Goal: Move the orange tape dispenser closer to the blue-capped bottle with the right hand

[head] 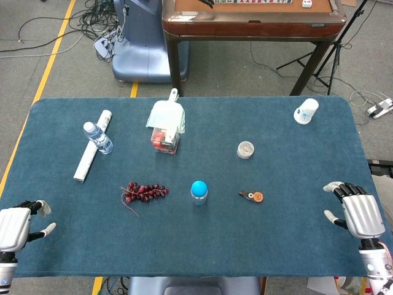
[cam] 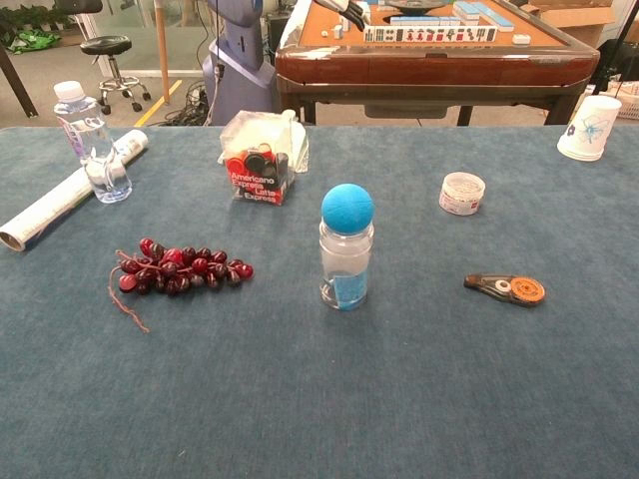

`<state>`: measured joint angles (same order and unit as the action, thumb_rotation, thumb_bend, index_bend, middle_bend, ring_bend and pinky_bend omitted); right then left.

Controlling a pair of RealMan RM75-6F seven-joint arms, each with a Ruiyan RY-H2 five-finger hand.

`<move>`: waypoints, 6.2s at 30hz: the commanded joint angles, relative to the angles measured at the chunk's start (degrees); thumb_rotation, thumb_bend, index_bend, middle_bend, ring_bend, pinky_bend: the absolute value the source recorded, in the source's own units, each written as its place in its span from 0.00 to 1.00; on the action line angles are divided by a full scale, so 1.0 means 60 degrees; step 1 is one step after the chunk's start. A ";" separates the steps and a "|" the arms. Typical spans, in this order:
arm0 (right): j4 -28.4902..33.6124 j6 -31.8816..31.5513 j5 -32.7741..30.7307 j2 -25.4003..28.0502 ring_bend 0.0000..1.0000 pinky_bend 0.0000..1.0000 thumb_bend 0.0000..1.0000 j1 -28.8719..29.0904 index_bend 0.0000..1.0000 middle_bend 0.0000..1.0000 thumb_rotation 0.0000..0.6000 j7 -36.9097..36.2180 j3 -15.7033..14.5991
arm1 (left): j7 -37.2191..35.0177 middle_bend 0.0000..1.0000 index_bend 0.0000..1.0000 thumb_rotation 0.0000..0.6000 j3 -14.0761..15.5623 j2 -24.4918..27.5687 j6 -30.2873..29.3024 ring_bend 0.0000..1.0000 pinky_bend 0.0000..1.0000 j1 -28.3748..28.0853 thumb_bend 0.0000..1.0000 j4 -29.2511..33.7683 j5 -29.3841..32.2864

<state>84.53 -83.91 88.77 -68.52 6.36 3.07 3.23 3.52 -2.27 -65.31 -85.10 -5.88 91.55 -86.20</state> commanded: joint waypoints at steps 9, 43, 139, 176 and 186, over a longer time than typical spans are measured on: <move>-0.0954 0.1275 -0.0047 -0.1107 0.08 0.15 0.00 0.0866 0.16 0.10 1.00 0.0526 0.0010 | -0.0174 0.58 0.56 1.00 -0.0059 0.0113 0.0014 0.52 0.65 0.0028 0.13 -0.0044 0.0150; -0.2976 0.3223 -0.0406 -0.3576 0.01 0.12 0.00 0.2787 0.13 0.03 1.00 0.1084 0.0147 | -0.0114 0.58 0.56 1.00 -0.0020 0.0186 0.0395 0.52 0.65 -0.0004 0.13 -0.0019 0.0459; -0.4593 0.4272 -0.1241 -0.5862 0.01 0.12 0.00 0.5209 0.13 0.03 1.00 0.1683 0.0830 | -0.0400 0.58 0.56 1.00 -0.0164 0.0437 0.0495 0.52 0.65 0.0078 0.13 0.0039 0.0891; -0.6831 0.4501 -0.1474 -0.7032 0.01 0.12 0.00 0.6078 0.13 0.03 1.00 0.0219 0.1240 | -0.0591 0.58 0.56 1.00 -0.0198 0.0541 0.0574 0.52 0.65 0.0126 0.13 0.0000 0.1048; -0.5723 0.3928 -0.1078 -0.6698 0.01 0.12 0.00 0.5906 0.13 0.03 1.00 0.0199 0.0971 | -0.0549 0.58 0.56 1.00 -0.0198 0.0524 0.0594 0.52 0.65 0.0113 0.13 0.0000 0.1044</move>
<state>49.54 -59.90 81.90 -108.95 41.85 4.03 9.29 0.23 -3.46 -62.17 -81.54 -5.20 91.55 -79.94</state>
